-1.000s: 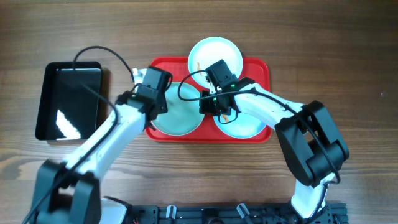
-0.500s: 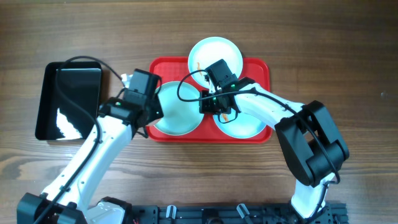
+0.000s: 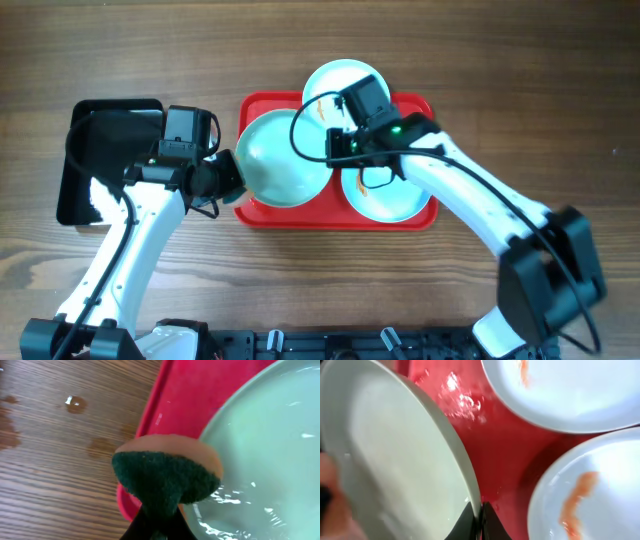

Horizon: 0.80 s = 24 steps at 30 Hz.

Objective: Clean dirty plates on tray and stack at the side
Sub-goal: 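Lift the sponge off the plate and tilt the plate up with right gripper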

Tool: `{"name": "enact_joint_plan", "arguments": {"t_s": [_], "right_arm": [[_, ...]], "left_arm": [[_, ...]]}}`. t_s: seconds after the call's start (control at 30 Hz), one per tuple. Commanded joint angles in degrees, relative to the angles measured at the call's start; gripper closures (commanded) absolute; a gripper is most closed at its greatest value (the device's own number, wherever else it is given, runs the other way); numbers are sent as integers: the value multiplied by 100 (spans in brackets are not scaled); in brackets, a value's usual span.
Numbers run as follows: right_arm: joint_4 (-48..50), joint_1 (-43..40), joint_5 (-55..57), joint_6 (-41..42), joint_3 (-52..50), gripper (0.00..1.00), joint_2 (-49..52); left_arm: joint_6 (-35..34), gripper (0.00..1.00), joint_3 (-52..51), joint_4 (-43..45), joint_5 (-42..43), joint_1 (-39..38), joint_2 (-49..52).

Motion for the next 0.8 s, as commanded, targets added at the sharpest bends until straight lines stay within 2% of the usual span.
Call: {"name": "enact_joint_plan", "arguments": {"t_s": [0.0, 0.27, 0.43, 0.77], "right_arm": [[-442, -17, 857, -280, 343, 96, -413], [-975, -17, 2197, -369, 382, 96, -533], [-885, -15, 2413, -382, 385, 96, -533], [-883, 352, 3654, -535, 389, 96, -533]], "left_arm": [[155, 96, -24, 9, 306, 37, -66], [160, 96, -24, 20, 302, 37, -66], [179, 96, -24, 48, 302, 37, -59], [175, 96, -26, 219, 302, 37, -59]]}}
